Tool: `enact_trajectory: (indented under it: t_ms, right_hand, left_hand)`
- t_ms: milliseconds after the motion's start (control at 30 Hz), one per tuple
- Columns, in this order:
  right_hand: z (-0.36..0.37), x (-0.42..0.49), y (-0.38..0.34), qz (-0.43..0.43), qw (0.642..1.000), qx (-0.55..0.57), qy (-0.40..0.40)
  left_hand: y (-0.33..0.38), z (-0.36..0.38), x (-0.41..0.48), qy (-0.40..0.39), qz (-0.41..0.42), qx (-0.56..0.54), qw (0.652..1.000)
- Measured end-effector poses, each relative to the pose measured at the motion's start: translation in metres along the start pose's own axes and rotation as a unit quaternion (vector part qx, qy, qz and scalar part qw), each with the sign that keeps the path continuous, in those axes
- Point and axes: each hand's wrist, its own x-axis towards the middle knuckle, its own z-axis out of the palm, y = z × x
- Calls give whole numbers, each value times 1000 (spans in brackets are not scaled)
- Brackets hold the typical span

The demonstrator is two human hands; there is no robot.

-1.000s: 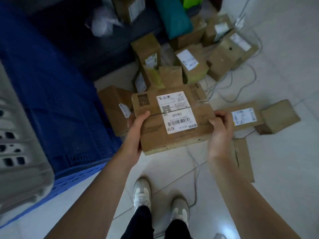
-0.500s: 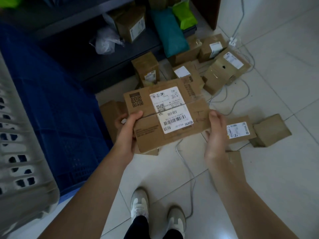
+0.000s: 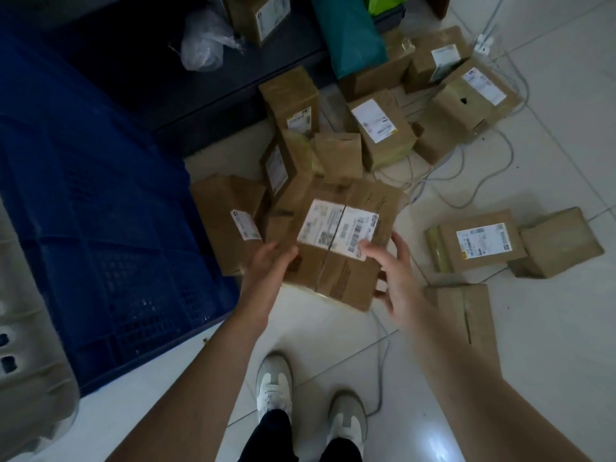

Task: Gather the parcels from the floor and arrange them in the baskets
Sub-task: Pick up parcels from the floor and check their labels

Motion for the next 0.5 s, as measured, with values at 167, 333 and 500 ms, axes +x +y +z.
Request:
enact_trajectory:
  t_ms: [167, 333, 500]
  right_hand:
    - [-17, 36, 67, -37, 998, -52, 3]
    - [-43, 67, 134, -69, 991, -75, 85]
    - [-67, 93, 197, -47, 988, -107, 105]
  left_hand:
    - [-57, 17, 41, -44, -24, 87, 995]
    - [-137, 48, 70, -13, -2, 137, 990]
    - [-202, 67, 90, -24, -11, 184, 982]
